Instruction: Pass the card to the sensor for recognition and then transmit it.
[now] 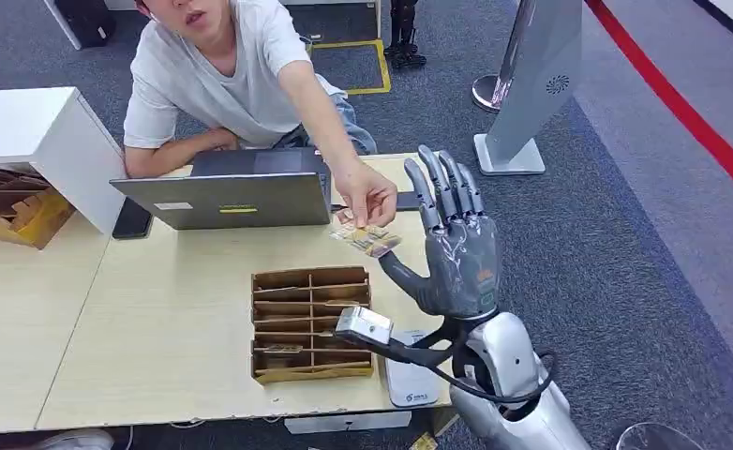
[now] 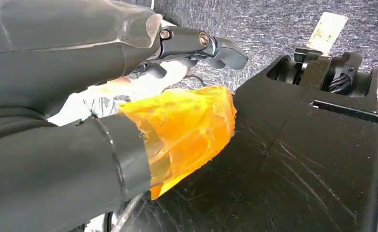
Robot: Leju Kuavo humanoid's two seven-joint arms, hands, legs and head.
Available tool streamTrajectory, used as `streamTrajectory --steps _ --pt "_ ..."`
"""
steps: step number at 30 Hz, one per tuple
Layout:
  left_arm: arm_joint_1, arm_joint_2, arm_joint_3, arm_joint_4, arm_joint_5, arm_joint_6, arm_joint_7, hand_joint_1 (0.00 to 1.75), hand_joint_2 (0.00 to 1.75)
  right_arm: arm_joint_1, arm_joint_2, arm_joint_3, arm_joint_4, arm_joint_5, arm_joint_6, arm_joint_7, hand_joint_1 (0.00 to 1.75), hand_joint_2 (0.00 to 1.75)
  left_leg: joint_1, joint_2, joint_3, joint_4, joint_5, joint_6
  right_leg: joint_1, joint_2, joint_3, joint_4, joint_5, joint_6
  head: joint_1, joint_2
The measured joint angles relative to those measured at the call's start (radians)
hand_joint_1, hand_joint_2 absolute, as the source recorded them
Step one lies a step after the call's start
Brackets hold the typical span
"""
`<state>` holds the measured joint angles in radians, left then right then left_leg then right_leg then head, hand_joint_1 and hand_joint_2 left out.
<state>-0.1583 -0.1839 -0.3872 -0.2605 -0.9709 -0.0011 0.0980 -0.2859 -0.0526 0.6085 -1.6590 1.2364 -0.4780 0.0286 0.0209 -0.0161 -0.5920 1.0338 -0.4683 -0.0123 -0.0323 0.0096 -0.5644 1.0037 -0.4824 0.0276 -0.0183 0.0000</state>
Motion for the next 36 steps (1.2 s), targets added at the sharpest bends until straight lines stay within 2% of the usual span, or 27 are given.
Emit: streamTrajectory --steps 7,8,10,11,19,20,21,22,36 --pt "0.0 0.0 0.0 0.0 0.0 0.0 0.0 0.0 0.0 -0.002 0.0 0.002 0.005 0.002 0.0 0.0 0.0 1.75 0.0 0.0 0.0 0.0 0.0 0.0 0.0 0.0 0.0 0.0 0.0 0.0 0.0 0.0" --pt "0.0 0.0 0.0 0.0 0.0 0.0 0.0 0.0 0.0 -0.006 -0.001 0.007 0.013 0.02 -0.005 0.005 0.0 1.75 0.0 0.0 0.0 0.0 0.0 0.0 0.0 0.0 0.0 0.0 0.0 0.0 0.0 0.0" --pt "0.0 0.0 0.0 0.0 -0.003 -0.002 -0.003 0.0 0.0 -0.026 -0.004 0.02 0.042 0.167 -0.039 0.039 0.0 1.75 0.0 0.0 0.0 0.0 0.0 0.0 0.0 0.0 0.0 0.0 0.0 0.0 0.0 0.0" --pt "0.0 0.0 0.0 0.0 -0.003 -0.003 -0.003 0.0 0.0 -0.032 -0.005 0.026 0.055 0.179 -0.042 0.043 0.0 1.75 0.0 0.0 0.0 0.0 0.0 0.0 0.0 0.0 0.0 0.0 0.0 0.0 0.0 0.0" --pt "0.0 0.0 -0.001 0.0 -0.003 -0.009 -0.003 0.0 0.0 -0.045 -0.008 0.039 0.084 0.182 -0.037 0.045 0.02 1.75 0.0 0.0 0.0 0.0 0.0 0.0 0.0 0.0 0.0 0.0 0.0 0.0 0.0 0.0" --pt "0.0 0.0 -0.002 0.0 -0.003 -0.009 -0.002 0.0 0.0 -0.046 -0.008 0.04 0.086 0.182 -0.034 0.045 1.34 1.75 0.0 0.0 0.0 0.0 0.0 0.0 0.0 0.0 0.0 0.0 0.0 0.0 0.0 0.0" --pt "0.0 0.0 -0.002 0.0 -0.003 -0.01 -0.002 0.0 0.0 -0.046 -0.008 0.04 0.088 0.182 -0.031 0.045 1.59 1.75 0.0 0.0 0.0 0.0 0.0 0.0 0.0 0.0 0.0 0.0 0.0 0.0 0.0 0.0" --pt "0.0 0.0 -0.002 0.0 -0.003 -0.01 -0.002 0.0 0.0 -0.046 -0.008 0.041 0.09 0.181 -0.028 0.045 1.71 1.75 0.0 0.0 0.0 0.0 0.0 0.0 0.0 0.0 0.0 0.0 0.0 0.0 0.0 0.0" --pt "-0.001 0.0 -0.002 0.0 -0.003 -0.011 0.001 0.0 0.0 -0.056 -0.008 0.057 0.103 0.154 -0.01 0.044 1.75 1.75 0.0 0.0 0.0 0.0 0.0 0.0 0.0 0.0 0.0 0.0 0.0 0.0 0.0 0.0"
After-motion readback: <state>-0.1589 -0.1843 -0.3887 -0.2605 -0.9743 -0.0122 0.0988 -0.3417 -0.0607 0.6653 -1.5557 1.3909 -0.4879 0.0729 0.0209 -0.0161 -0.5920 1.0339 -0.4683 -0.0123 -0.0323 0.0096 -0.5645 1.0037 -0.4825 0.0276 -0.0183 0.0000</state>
